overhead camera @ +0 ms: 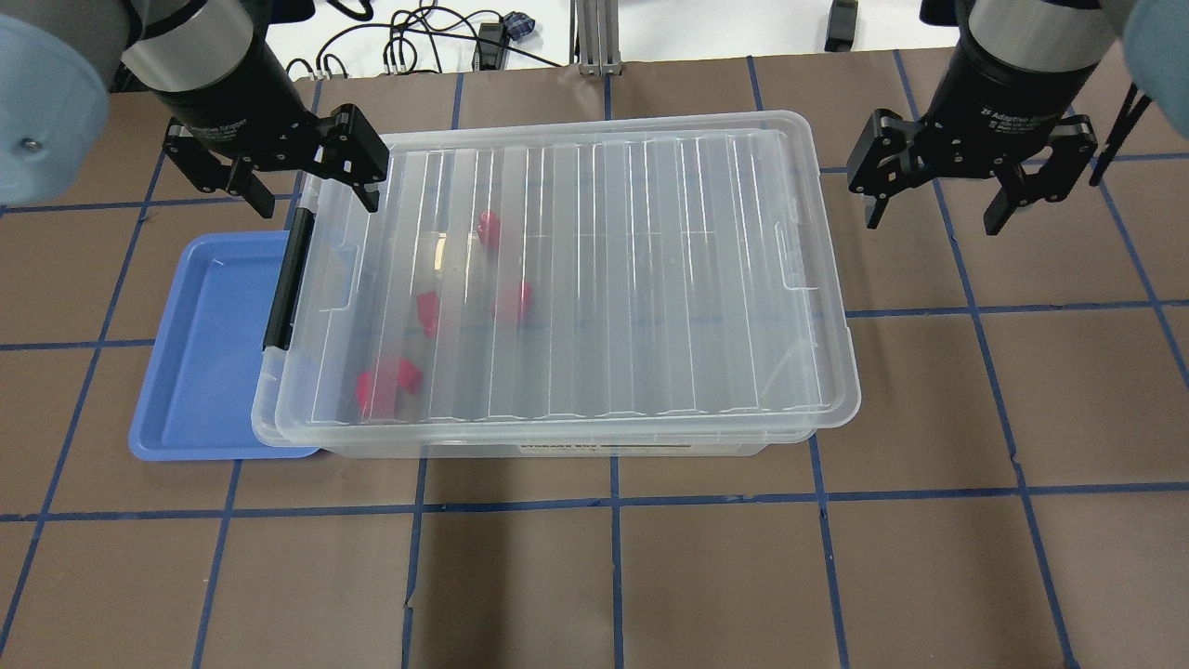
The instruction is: Place red block in blue tray from box
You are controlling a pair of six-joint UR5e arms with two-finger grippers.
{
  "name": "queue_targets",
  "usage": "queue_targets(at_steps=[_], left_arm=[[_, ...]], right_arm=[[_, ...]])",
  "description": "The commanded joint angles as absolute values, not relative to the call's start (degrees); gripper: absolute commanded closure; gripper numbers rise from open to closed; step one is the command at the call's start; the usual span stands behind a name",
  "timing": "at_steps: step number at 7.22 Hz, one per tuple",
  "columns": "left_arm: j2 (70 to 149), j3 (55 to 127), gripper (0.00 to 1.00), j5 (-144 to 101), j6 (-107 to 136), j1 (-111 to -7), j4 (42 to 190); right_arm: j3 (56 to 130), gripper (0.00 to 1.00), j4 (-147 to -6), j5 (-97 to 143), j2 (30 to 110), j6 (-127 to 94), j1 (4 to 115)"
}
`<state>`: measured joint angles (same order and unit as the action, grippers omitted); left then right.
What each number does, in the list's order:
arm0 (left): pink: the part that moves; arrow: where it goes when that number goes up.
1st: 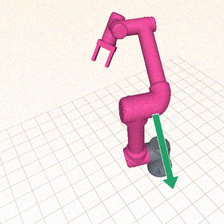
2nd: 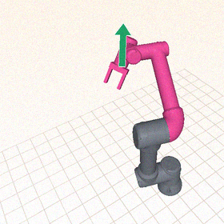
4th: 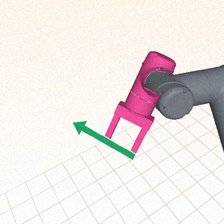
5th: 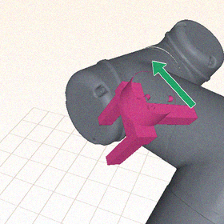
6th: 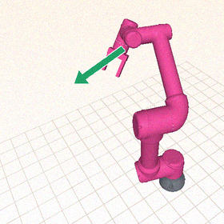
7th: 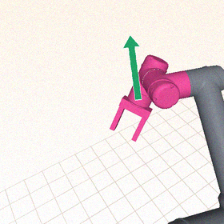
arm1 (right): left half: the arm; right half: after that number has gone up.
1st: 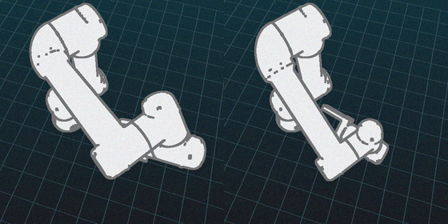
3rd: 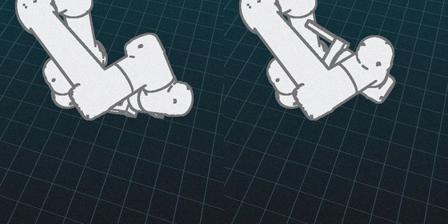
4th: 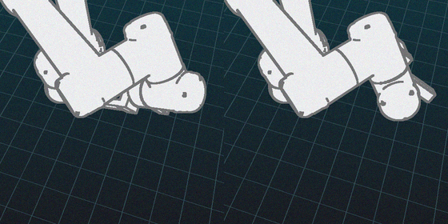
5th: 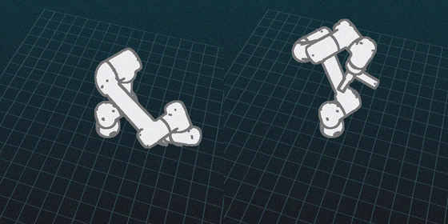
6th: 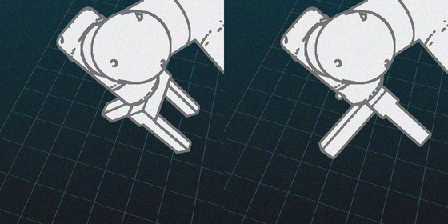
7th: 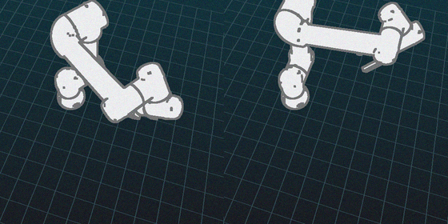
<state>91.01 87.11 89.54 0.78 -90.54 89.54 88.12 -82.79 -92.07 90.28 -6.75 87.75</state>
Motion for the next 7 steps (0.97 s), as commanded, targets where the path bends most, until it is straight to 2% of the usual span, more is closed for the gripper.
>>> queue_targets(at_steps=[1,3,7], left_arm=[[91.8,87.2,0.0,89.3,1.0,-90.4,89.0],[91.8,87.4,0.0,89.4,0.9,-90.4,89.0],[91.7,87.3,0.0,89.4,0.8,-90.5,88.9]], right_arm=[[88.5,0.0,-86.6,-91.8,84.8,-7.0,88.0],[88.5,0.0,-93.6,-92.4,78.3,-6.9,88.0],[88.6,0.0,-93.5,-91.7,75.4,-6.1,88.2]])
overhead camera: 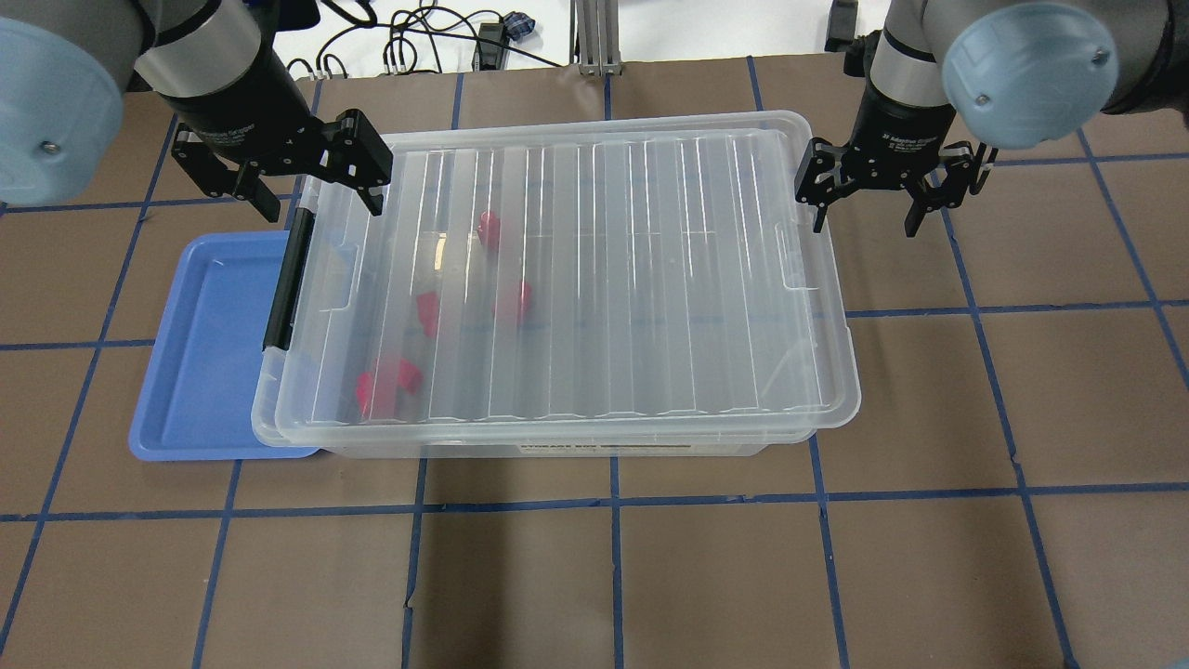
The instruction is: Place red block in blue tray from box
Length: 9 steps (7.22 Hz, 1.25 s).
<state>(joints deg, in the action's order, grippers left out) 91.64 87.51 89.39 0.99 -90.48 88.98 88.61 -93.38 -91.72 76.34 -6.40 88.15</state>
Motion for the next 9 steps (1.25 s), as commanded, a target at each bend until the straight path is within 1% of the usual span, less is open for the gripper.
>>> queue_targets(at_steps=[1,4,7,9], left_arm=[[91.8,87.4,0.0,89.5,0.9,-90.5,88.9],[91.8,87.9,0.0,89.3,1.3,-90.5,88.8],[91.9,87.9,0.0,88.9,1.1,-90.5,88.8],[92.0,87.0,0.0,87.0,1.1,-90.4,88.9]], right_arm=[[88.6,0.0,-93.4,-91.6,75.0,-6.0,88.2],[88.6,0.0,-93.5,-91.8,73.0,-5.9,88.1],[88.4,0.0,-93.7,-92.6,72.5,-5.6,87.8],[88.0,0.0,-94.0,-94.7,72.6,-1.4,87.5]])
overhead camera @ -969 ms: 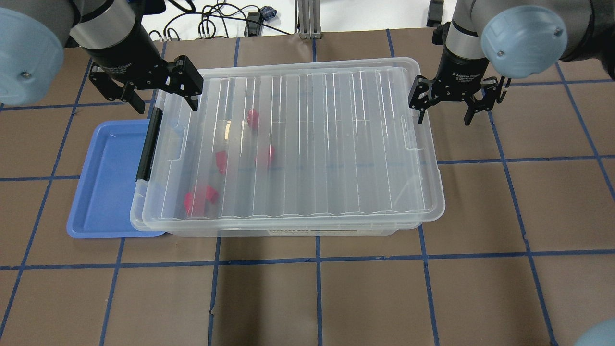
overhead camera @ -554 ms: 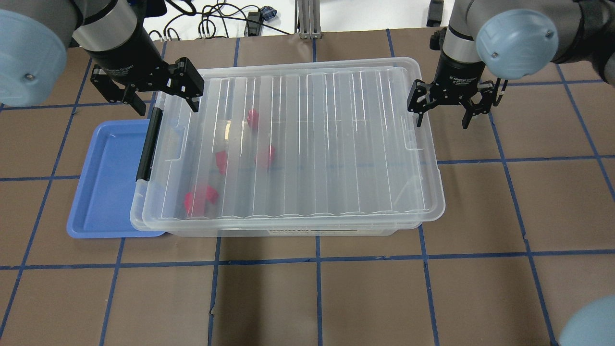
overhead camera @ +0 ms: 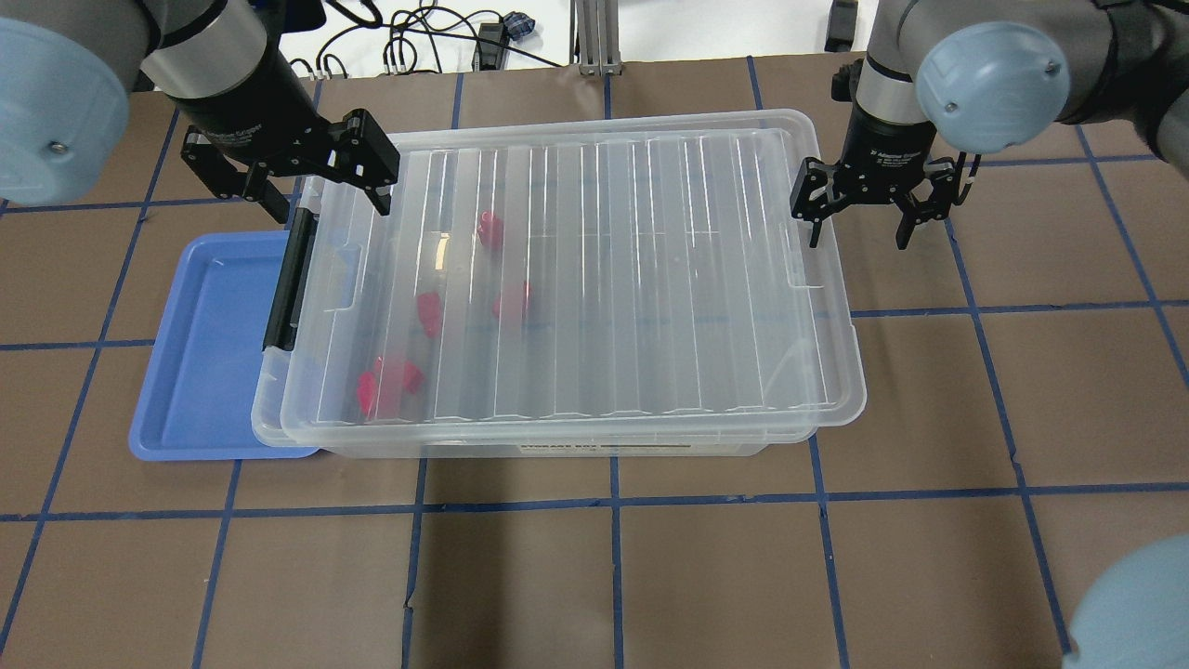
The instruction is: Place red block in blue tray from box
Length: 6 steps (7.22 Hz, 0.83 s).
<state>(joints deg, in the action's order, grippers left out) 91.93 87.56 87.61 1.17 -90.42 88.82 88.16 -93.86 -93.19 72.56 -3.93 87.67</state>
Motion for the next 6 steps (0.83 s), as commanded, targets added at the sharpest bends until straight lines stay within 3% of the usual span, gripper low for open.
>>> queue_targets(at_steps=[1,6], left_arm=[[92.1,87.0,0.0,87.0,1.1,-90.4,88.9],[92.6,88.0,0.0,87.0,1.1,-90.4,87.6]], right_arm=[[88.0,0.0,-94.0,-96.4,72.7,-0.4,86.7],[87.9,0.0,-94.2,-96.6,73.1,10.1,78.9]])
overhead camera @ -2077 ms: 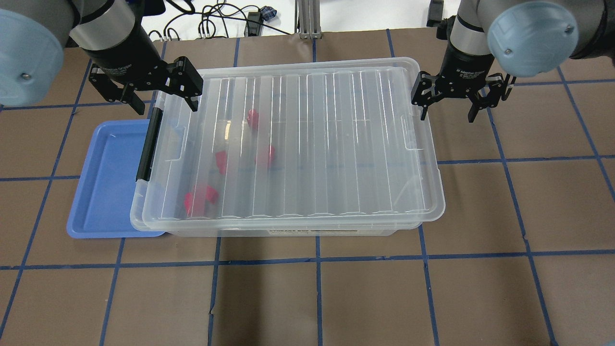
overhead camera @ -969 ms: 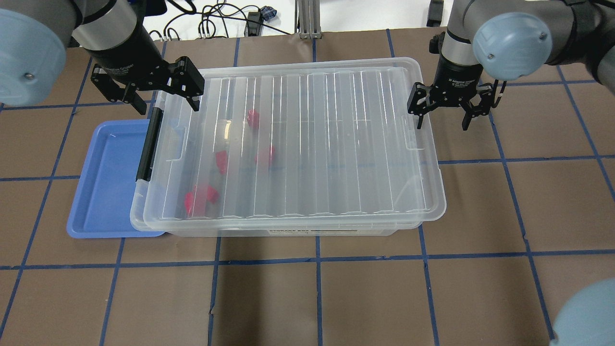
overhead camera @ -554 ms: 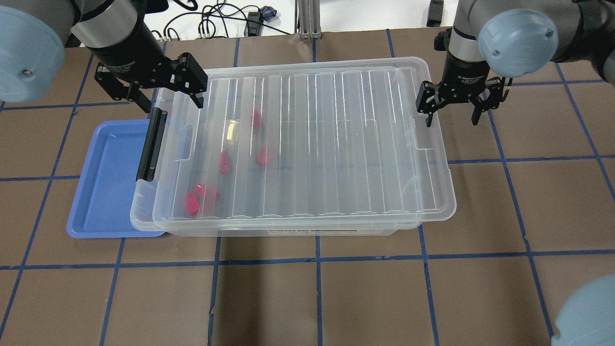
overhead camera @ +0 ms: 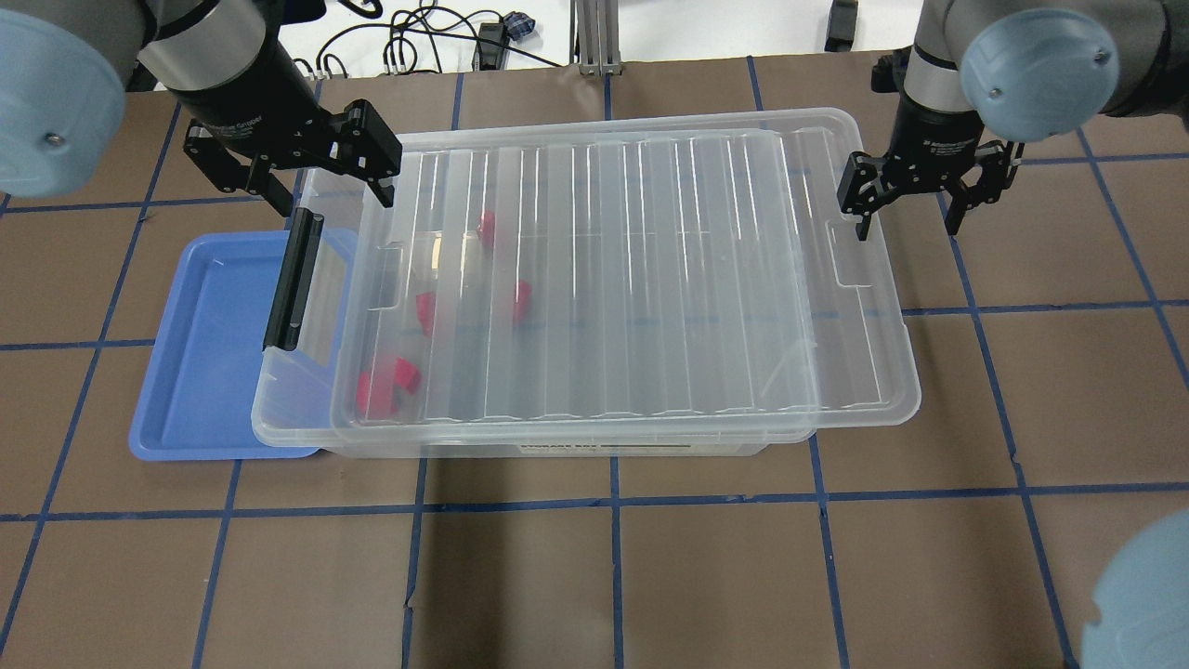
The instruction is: Place red block in blue tray from box
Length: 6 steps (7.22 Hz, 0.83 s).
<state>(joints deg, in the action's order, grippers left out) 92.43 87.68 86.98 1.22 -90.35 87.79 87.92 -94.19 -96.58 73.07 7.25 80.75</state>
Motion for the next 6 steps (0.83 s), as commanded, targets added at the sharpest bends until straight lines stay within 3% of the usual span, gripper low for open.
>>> queue_targets(at_steps=[1,6], left_arm=[[93.9,88.3,0.0,87.0,0.4,-90.3,87.5],[99.8,92.8,0.0,87.5,0.2,-92.0,76.2]], right_arm=[[87.7,0.0,-94.2,-97.0,73.2,11.9,78.0],[87.8,0.0,-95.2,-98.7,73.3,22.0,72.1]])
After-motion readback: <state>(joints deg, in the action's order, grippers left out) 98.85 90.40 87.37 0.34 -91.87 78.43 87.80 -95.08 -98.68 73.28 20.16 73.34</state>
